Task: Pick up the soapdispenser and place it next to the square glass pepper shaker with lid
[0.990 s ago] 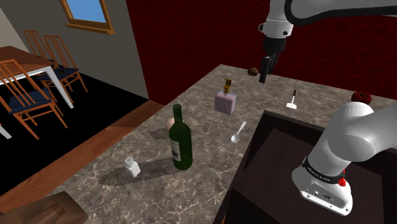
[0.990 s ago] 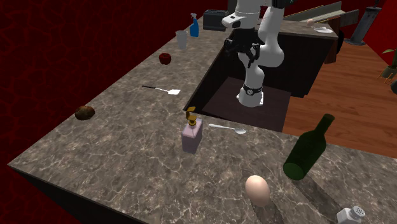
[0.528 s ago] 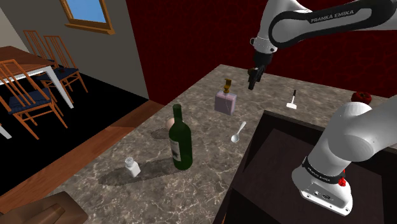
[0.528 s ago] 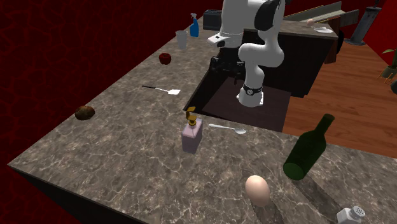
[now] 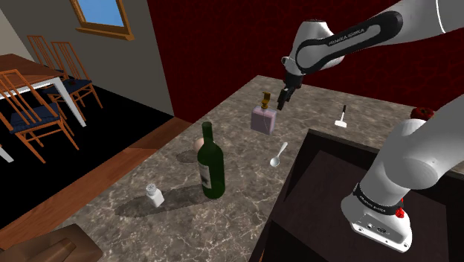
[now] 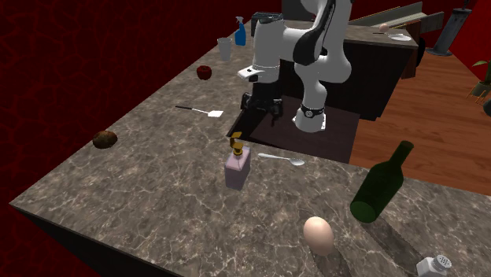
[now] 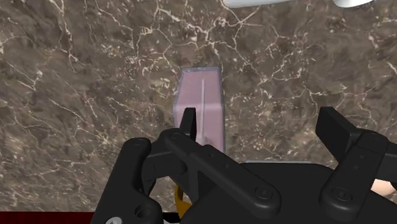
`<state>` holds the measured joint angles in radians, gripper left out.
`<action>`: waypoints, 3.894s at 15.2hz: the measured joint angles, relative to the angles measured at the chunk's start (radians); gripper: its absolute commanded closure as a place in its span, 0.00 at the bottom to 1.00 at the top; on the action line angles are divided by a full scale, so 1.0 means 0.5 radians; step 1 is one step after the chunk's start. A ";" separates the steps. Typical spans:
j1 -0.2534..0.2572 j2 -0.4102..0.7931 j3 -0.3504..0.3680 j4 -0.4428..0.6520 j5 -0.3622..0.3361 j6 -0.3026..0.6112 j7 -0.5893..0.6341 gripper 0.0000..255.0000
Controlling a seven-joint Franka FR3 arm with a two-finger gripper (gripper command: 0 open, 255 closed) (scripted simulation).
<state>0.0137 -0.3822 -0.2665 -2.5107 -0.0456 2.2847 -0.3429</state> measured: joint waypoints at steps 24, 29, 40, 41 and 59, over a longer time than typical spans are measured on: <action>0.140 0.886 -0.196 0.248 0.690 0.738 -0.701 1.00; 0.140 0.887 -0.196 0.248 0.690 0.738 -0.702 1.00; 0.140 0.758 -0.214 0.279 0.542 0.595 -0.583 1.00; 0.139 0.740 -0.215 0.295 0.520 0.564 -0.565 1.00; 0.112 0.455 -0.190 0.517 0.274 0.091 -0.344 1.00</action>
<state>0.0700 -0.1546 -0.3613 -2.2525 0.0913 2.3303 -0.5149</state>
